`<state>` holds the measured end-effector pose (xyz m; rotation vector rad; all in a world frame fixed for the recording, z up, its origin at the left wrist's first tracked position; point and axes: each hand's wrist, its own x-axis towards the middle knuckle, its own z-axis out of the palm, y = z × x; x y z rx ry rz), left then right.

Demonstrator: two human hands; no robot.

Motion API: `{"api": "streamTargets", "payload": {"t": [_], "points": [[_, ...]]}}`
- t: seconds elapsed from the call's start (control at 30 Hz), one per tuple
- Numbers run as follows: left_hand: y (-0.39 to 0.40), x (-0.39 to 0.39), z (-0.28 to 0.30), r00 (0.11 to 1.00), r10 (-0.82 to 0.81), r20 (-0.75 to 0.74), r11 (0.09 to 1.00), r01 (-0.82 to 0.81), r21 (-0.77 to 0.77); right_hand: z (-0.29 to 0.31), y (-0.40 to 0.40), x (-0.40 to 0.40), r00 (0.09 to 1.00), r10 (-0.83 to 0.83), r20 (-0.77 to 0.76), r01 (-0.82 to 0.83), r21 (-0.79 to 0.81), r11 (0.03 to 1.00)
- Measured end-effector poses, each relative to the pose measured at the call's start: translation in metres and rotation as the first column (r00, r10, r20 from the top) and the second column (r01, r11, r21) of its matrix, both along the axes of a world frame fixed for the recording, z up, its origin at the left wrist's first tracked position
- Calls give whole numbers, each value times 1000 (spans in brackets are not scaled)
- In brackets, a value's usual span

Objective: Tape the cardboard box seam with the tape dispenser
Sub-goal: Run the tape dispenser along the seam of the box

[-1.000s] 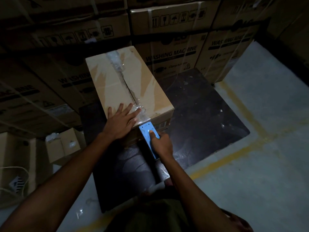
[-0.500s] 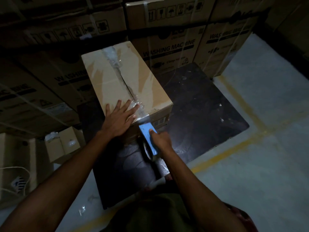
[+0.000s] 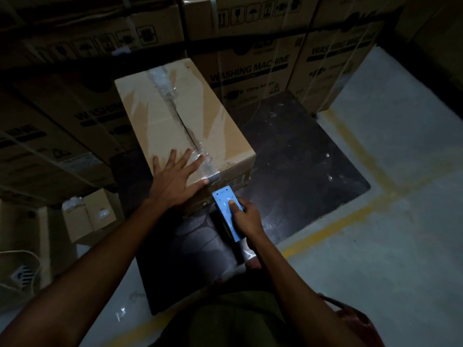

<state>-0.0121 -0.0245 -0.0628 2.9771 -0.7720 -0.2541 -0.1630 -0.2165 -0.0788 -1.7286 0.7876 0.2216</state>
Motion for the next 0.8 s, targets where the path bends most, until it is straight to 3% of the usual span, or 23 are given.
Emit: {"api": "streamTargets", "payload": {"t": [0.3, 0.8], "points": [[-4, -5, -1, 1000, 11, 22, 1000, -12, 14, -4, -11, 5, 999, -46, -2, 46, 106, 993], [-11, -9, -6, 995, 64, 77, 997, -66, 24, 5, -21, 1, 992, -83, 93, 72, 120, 990]]}}
